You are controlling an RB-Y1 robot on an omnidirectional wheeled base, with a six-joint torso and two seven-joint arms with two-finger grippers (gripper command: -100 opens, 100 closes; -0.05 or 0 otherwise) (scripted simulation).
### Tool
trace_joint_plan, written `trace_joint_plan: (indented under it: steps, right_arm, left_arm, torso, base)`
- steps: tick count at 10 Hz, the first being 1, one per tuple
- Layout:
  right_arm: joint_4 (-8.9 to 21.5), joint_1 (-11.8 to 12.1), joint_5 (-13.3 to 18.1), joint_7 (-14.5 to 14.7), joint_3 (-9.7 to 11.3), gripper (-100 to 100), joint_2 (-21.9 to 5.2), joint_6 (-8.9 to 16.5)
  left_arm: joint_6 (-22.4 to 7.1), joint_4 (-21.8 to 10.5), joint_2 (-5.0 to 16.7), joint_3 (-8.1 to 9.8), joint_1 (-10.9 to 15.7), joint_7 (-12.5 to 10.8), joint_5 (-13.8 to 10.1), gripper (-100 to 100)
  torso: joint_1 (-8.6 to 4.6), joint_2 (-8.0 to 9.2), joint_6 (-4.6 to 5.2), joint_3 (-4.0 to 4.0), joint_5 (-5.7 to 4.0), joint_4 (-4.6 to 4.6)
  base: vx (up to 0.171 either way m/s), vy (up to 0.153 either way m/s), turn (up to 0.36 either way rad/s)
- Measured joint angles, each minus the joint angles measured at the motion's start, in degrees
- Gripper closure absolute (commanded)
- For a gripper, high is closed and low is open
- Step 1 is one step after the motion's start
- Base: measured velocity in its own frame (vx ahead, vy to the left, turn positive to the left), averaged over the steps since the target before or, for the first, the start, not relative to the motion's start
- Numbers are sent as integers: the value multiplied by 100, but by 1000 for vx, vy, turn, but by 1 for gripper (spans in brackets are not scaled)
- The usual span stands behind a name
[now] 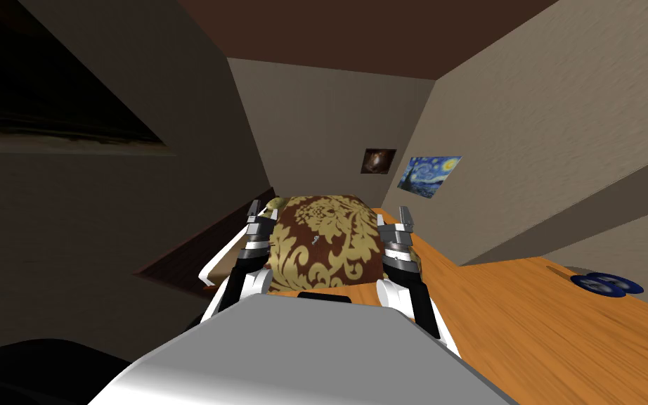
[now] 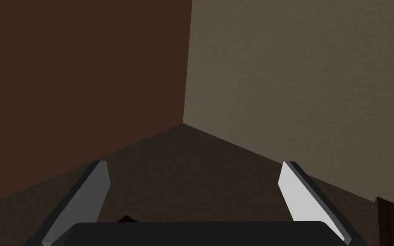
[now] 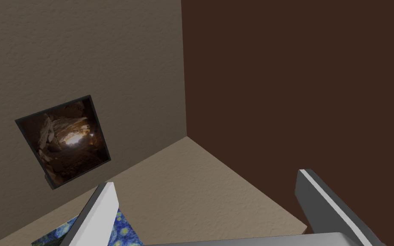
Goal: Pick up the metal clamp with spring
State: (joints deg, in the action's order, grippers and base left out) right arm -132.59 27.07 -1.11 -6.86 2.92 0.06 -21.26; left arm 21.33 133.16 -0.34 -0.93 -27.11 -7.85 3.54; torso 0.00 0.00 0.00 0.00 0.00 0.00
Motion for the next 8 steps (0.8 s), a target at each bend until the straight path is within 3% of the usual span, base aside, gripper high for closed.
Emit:
trace_joint_plan:
  steps: [6,8]
  right_arm:
    - [0,0,0,0,0,0,0,0]
    - [0,0,0,0,0,0,0,0]
  left_arm:
    - [-289,-645,689,-10,389,-20,-38,-100]
    - [-338,-911,750,-41,516,-9,-29,-100]
  torso:
    - [2,-1,1,-1,0,0]
    - [1,-1,1,-1,0,0]
  base:
    - [-1,-1,-22]
    - [-2,0,-33]
